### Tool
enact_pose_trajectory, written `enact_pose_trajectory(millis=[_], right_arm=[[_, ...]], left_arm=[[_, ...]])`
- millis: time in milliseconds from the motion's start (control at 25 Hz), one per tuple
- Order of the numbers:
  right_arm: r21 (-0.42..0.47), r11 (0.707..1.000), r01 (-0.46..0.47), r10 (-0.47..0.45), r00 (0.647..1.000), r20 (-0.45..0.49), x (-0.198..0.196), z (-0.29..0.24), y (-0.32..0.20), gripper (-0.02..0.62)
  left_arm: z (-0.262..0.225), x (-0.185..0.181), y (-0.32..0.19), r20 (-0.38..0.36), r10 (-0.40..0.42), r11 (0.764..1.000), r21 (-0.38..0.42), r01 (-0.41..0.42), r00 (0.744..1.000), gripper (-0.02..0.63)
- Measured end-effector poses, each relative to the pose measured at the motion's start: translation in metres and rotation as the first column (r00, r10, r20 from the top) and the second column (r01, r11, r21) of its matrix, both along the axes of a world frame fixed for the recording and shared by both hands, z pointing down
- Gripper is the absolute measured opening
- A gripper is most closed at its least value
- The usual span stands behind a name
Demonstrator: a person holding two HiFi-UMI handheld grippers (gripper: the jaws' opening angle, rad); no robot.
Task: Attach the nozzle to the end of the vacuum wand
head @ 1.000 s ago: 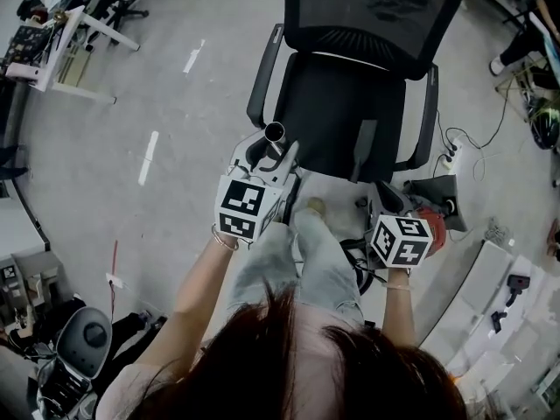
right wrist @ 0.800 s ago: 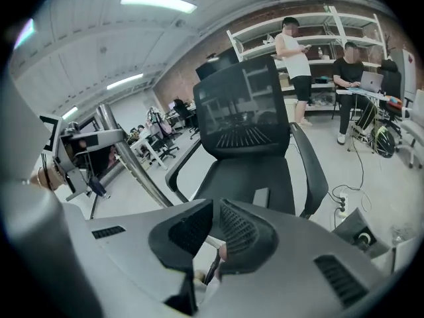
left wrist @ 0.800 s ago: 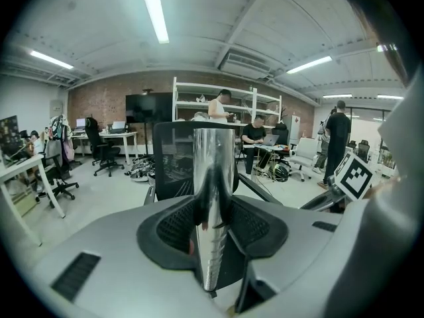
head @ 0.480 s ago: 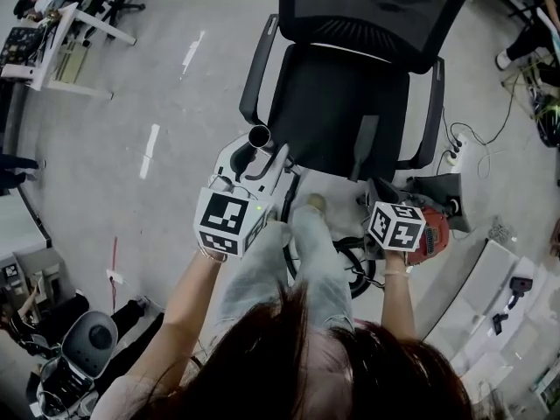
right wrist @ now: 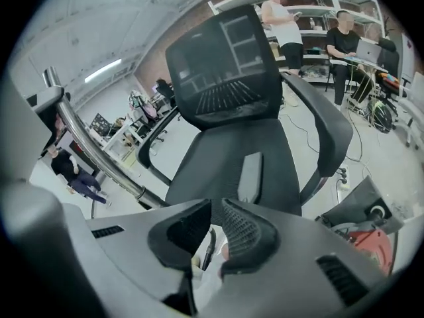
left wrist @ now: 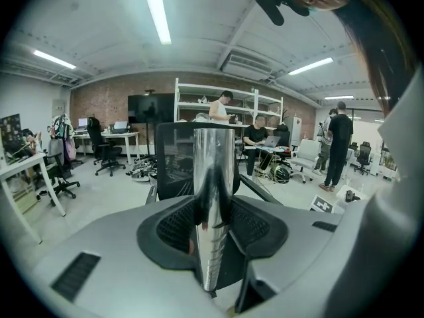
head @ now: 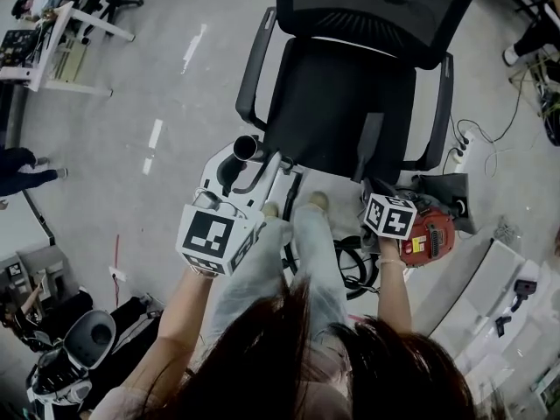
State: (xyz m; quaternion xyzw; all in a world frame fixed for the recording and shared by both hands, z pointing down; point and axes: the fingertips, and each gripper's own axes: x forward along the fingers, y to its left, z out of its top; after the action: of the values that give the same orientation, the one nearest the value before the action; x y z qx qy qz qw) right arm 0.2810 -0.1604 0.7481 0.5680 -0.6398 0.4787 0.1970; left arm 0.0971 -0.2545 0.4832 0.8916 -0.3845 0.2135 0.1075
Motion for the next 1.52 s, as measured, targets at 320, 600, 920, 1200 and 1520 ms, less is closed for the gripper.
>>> enact_pose_trajectory(millis=[320, 600, 920, 1200, 1520], right_arm=[[-0.053, 0.999, -0.011, 0.013, 0.999, 0.031, 0.002, 0.045, -0.009, 0.106], [-0.128, 0.992, -0.016, 0.022, 0.999, 0.040, 0.004, 0.079, -0.014, 0.118], [-0.198, 0.980, -0.027, 0.038, 0.998, 0.050, 0.003, 0.123, -0.026, 0.161], [-0.225, 0.972, -0.060, 0.070, 0.997, 0.036, 0.010, 0.149, -0.030, 0.170], [-0.272, 0.960, -0.072, 0.082, 0.996, 0.025, 0.014, 0.172, -0.034, 0.175]], left_arm=[[-0.003, 0.000, -0.008, -0.064, -0.049, 0.998, 0.025, 0.051, 0.997, 0.155], [0.004, 0.000, -0.002, -0.051, -0.021, 1.000, -0.011, 0.021, 0.998, 0.155], [0.008, -0.001, -0.018, -0.063, -0.060, 0.998, -0.006, 0.060, 0.996, 0.155], [0.013, -0.003, -0.024, -0.062, -0.085, 0.996, -0.019, 0.084, 0.994, 0.155], [0.013, -0.004, -0.025, -0.061, -0.093, 0.996, -0.020, 0.092, 0.994, 0.155]])
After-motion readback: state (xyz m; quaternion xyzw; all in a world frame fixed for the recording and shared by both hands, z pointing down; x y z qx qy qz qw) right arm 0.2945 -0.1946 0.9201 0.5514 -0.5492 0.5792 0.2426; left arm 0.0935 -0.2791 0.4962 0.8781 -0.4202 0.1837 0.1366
